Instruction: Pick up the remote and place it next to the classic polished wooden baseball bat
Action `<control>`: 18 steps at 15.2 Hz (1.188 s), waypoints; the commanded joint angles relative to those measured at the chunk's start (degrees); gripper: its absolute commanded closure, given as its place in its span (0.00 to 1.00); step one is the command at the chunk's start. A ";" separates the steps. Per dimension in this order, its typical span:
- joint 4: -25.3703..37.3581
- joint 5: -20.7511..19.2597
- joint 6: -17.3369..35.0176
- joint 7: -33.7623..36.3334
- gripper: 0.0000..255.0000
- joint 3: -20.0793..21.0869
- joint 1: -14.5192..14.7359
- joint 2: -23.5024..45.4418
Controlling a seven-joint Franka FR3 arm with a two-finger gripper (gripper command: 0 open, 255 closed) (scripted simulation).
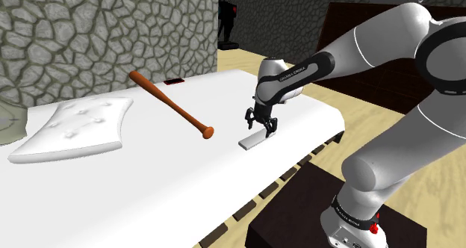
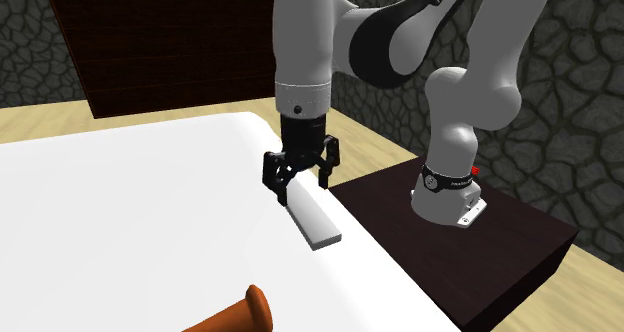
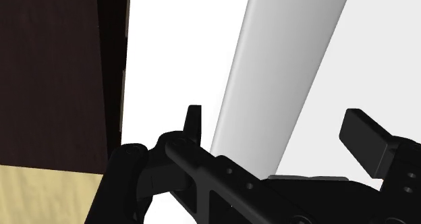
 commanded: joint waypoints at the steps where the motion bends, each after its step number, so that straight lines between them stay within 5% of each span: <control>1: -0.65 -0.28 1.89 0.47 0.00 0.26 -0.18 1.23; 12: -1.70 -0.89 5.14 0.99 0.00 0.69 -0.38 3.49; 13: -1.70 -0.89 5.14 0.99 1.00 0.69 -0.38 3.49; 18: -1.70 -0.89 5.14 0.99 1.00 0.69 -0.38 3.48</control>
